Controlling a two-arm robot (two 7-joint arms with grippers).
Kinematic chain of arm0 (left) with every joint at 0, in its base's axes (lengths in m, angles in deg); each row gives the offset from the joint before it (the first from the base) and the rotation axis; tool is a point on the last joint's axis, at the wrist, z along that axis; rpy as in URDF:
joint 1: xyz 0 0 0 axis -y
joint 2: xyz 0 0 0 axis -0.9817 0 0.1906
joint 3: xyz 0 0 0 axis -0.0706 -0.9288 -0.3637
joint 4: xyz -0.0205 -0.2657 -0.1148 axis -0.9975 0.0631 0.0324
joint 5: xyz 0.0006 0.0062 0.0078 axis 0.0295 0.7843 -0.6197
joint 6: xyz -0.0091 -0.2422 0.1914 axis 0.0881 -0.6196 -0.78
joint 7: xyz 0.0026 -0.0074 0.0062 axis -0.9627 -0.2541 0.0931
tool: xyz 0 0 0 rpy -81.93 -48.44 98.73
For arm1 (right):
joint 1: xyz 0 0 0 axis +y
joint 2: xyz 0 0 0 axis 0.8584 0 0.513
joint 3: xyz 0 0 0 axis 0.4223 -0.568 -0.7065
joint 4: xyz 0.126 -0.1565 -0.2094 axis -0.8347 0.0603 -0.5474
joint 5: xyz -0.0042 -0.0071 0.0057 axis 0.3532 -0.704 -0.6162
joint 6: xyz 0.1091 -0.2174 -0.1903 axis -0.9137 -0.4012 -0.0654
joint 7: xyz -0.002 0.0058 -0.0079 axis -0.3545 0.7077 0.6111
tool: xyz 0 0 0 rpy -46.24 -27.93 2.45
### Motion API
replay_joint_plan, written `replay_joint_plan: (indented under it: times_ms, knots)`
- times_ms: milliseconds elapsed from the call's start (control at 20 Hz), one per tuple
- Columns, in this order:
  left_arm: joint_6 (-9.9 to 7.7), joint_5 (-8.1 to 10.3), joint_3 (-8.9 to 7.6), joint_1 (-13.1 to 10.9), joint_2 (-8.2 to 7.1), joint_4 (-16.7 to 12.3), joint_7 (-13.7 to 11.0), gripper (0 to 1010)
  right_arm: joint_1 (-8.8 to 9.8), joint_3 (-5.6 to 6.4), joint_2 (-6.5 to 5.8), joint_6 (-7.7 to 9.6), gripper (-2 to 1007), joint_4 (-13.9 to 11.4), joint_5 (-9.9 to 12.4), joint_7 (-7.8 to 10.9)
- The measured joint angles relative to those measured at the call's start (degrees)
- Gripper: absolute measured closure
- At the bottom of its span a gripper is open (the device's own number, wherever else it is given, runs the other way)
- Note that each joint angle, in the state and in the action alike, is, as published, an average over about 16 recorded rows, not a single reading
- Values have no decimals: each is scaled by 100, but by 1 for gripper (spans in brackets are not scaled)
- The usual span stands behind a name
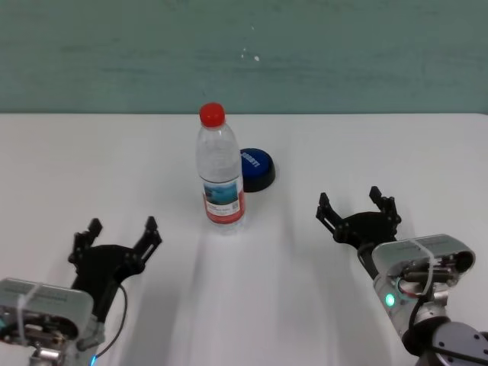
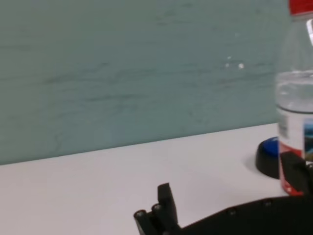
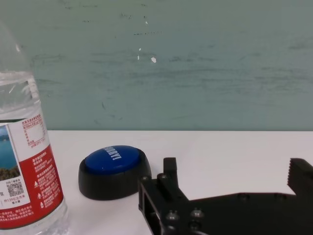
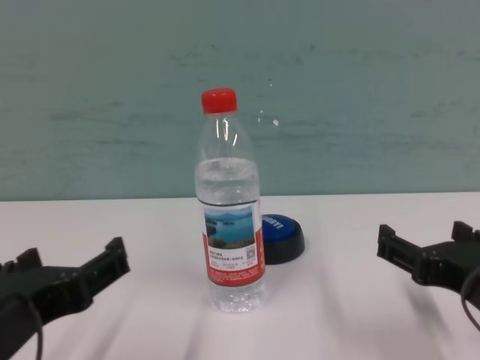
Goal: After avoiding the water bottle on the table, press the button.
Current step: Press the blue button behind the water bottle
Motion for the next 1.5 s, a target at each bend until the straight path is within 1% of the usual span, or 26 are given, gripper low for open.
replay_joint_plan:
  times_ms: [300,700,1100,1500]
  knots:
    - [-43,18,-212,11,3,-11,29,6,0,0,0,0,2,0,0,0]
    - [-142,35,-438,188,-28,111,4,6,0,0,0,0,2,0,0,0]
    - [-266,57,-589,479,-120,330,-89,6,0,0,0,0,2,0,0,0]
    - [-403,77,-683,909,-272,671,-212,6,0,0,0,0,2,0,0,0]
